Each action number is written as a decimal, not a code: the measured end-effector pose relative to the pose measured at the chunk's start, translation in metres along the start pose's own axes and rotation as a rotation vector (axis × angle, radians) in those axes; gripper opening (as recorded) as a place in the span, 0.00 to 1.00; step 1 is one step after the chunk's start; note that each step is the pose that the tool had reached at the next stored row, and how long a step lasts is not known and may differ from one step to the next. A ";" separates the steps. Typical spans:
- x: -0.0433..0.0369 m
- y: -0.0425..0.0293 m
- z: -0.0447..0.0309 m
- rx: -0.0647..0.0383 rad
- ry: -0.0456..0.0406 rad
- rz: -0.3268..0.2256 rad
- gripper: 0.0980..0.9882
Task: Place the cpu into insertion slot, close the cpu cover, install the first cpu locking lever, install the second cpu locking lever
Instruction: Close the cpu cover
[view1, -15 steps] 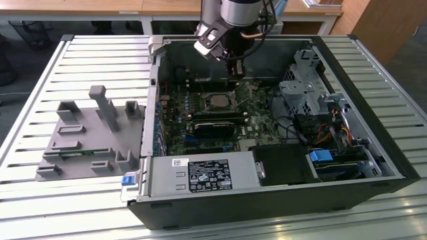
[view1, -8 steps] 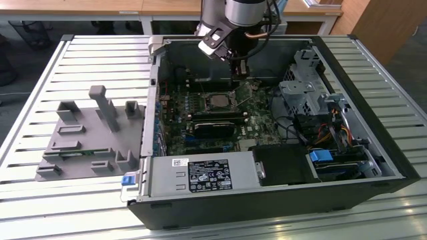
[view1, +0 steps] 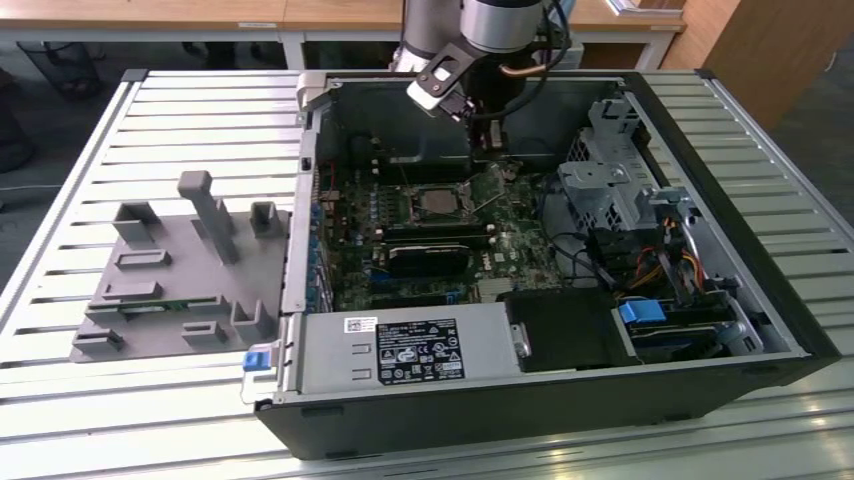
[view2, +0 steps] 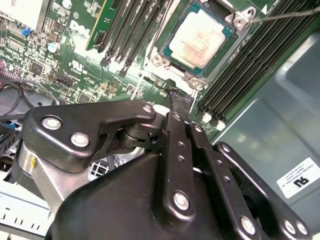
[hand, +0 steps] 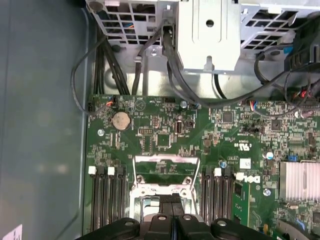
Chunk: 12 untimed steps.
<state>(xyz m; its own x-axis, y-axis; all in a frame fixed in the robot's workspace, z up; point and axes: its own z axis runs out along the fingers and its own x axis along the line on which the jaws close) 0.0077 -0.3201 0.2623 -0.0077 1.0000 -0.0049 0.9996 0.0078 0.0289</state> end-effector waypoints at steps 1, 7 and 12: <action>0.0000 0.0010 0.0001 0.000 0.0001 0.000 0.01; 0.0000 0.0071 0.0003 0.001 0.0002 0.000 0.01; -0.0001 0.0111 0.0004 0.001 0.0002 0.000 0.01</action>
<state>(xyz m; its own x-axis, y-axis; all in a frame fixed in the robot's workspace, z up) 0.0188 -0.3201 0.2623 -0.0077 1.0000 -0.0046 0.9996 0.0079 0.0282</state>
